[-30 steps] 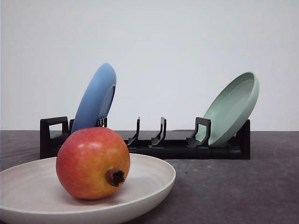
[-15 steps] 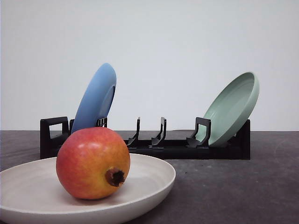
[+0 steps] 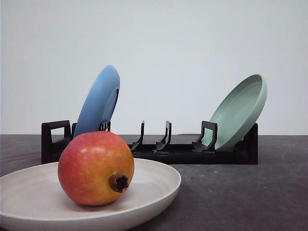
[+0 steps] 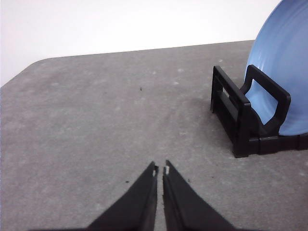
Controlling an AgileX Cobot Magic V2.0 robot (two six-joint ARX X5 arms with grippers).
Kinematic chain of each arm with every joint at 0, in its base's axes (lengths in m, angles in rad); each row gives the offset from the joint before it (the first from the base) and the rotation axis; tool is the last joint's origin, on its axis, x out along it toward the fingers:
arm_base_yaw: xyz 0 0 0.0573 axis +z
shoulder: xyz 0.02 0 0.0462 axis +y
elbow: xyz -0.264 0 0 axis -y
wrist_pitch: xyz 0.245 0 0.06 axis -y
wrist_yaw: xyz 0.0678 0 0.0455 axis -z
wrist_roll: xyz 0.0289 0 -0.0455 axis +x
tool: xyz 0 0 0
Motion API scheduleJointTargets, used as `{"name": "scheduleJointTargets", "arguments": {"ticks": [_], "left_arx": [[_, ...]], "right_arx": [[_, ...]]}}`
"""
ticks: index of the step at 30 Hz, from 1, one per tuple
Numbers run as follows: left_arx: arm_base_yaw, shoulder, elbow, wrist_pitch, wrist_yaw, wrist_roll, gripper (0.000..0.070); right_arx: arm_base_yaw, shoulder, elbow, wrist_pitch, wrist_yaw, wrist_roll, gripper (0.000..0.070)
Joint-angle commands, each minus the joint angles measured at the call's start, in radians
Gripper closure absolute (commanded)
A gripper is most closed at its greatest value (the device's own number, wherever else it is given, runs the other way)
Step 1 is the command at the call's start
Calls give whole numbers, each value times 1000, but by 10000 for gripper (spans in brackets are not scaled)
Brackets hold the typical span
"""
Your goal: Place pomegranate in white plate
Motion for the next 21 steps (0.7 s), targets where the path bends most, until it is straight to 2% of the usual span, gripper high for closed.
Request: {"name": "scheduleJointTargets", "arguments": {"ticks": [1, 21], "left_arx": [[2, -2, -10, -5, -1, 6, 700], [2, -2, -10, -6, -1, 6, 700]], "right_arx": [[-2, 0, -3, -4, 4, 18, 698], [-2, 0, -3, 9, 4, 18, 698]]}}
